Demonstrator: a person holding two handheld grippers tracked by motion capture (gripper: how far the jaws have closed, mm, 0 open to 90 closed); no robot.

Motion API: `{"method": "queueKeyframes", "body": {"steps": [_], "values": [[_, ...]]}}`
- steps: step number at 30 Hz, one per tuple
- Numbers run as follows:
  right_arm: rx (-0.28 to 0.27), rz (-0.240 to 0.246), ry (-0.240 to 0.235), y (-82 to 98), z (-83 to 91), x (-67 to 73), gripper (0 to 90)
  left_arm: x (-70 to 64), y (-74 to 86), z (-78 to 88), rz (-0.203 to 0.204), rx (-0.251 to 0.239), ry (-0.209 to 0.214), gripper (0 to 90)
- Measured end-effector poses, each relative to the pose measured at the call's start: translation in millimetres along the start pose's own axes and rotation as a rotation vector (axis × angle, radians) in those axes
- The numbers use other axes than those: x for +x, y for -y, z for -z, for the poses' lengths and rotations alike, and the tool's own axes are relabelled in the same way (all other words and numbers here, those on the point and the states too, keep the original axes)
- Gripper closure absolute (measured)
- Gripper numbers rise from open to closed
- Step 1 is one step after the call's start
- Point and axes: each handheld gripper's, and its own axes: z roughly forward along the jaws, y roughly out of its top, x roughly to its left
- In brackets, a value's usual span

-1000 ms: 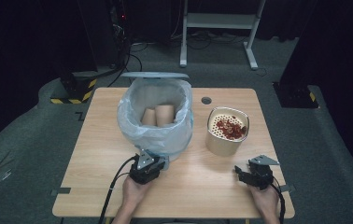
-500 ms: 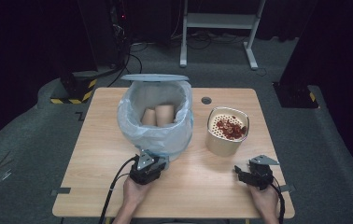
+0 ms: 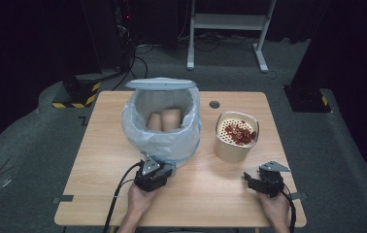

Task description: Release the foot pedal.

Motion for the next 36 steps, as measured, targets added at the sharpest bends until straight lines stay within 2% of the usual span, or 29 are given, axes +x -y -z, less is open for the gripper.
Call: {"method": "queueKeyframes", "body": {"steps": [6,9,15,23,29,33,34,36], "values": [[0.0,0.0,0.001,0.0,0.0,0.1,30.9,0.1,-2.5,2.8,-0.006,-0.002,-0.004,55.8],[-0.001,-0.001,0.003,0.1,-0.1,0.2,30.9,-0.1,-4.2,6.5,-0.007,-0.024,-0.008,55.8],[-0.001,-0.001,0.003,0.1,-0.1,0.2,30.8,0.4,-5.8,7.6,-0.01,-0.016,-0.003,55.4],[-0.001,-0.001,0.003,0.1,-0.1,0.2,30.8,-0.4,-3.9,10.2,-0.013,-0.018,0.004,48.1],[-0.001,-0.001,0.003,0.1,-0.1,0.2,30.8,1.1,2.0,17.8,-0.006,-0.024,0.005,46.4],[-0.001,-0.001,0.003,0.1,-0.1,0.2,30.8,-3.0,1.3,17.2,-0.023,-0.021,-0.019,45.5],[-0.001,-0.001,0.003,0.1,-0.1,0.3,30.8,-2.8,1.6,17.3,-0.018,-0.021,-0.017,45.3],[-0.001,-0.001,0.003,0.1,-0.1,0.2,30.8,3.5,2.5,19.2,0.053,-0.049,0.035,46.9]]}}
